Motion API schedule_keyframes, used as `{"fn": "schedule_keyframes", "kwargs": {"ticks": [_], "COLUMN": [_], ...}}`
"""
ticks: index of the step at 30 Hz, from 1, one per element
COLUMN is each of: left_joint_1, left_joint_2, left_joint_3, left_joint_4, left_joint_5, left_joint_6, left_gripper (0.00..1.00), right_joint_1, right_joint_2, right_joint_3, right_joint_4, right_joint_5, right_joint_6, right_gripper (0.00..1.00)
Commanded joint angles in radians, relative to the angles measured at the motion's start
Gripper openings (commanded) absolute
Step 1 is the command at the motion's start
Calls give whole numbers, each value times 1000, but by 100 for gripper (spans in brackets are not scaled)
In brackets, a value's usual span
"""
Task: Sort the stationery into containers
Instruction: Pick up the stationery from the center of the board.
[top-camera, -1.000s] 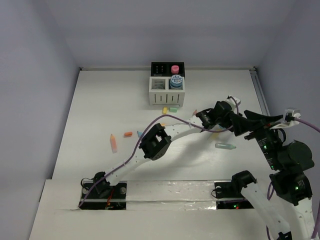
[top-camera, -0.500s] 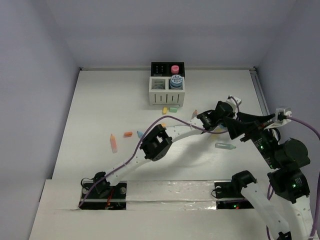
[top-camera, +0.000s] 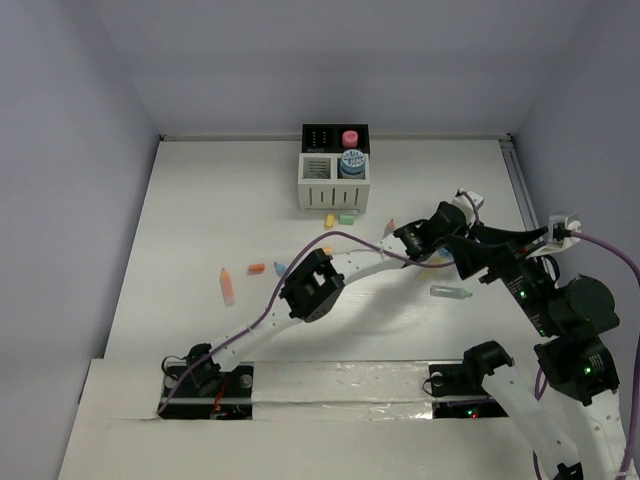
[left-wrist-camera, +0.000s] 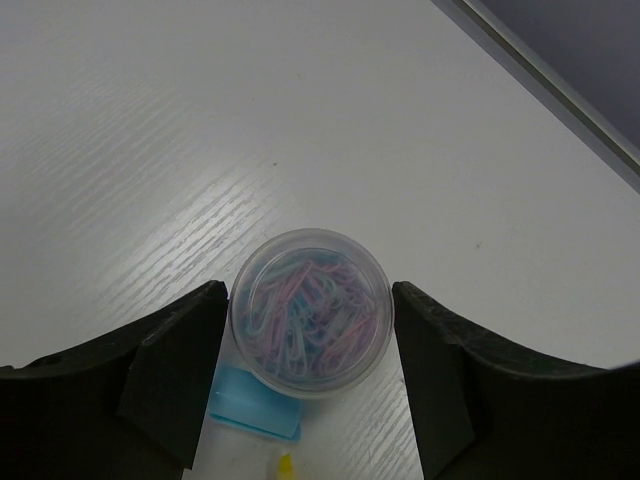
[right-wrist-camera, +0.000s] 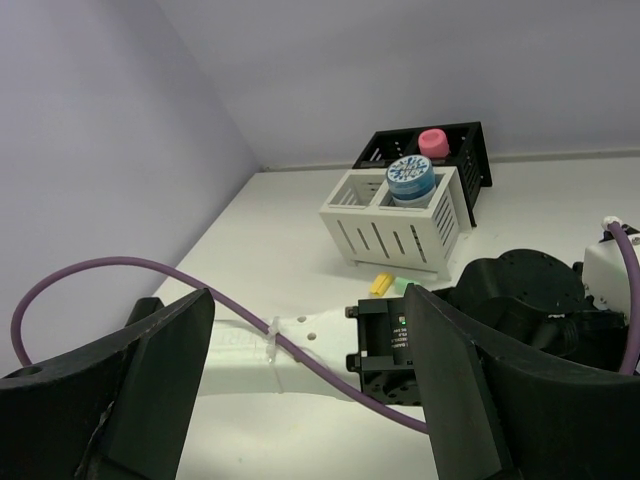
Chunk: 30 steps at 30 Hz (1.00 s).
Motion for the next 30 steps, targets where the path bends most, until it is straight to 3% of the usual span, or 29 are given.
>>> {"fn": "schedule_keyframes", "kwargs": {"ticks": [1, 5, 7, 9, 22, 30], "left_joint_1": [-5, -5, -5, -5, -5, 25], "left_joint_2": [-9, -3, -3, -8, -38, -141], "left_joint_3": [40, 37, 35, 31, 6, 8], "left_joint_4": [40, 37, 35, 41, 86, 210], "left_joint_5": [-24, -24, -29, -33, -39, 5], "left_joint_6": [24, 38, 44, 50, 76, 45], "left_gripper": [63, 65, 74, 75, 49, 46], "right_joint_1": [-3, -3, -3, -3, -3, -3], "right_joint_2": [0, -4, -4, -4, -16, -18], "right_joint_3": [17, 14, 11, 8, 26, 32], "right_joint_4": [24, 29, 27, 29, 10, 53], "right_joint_5": [-8, -1, 1, 10, 55, 27], "right_joint_6": [-10, -10, -10, -11, -21, -11], "right_gripper": [82, 82, 82, 82, 82, 82]}}
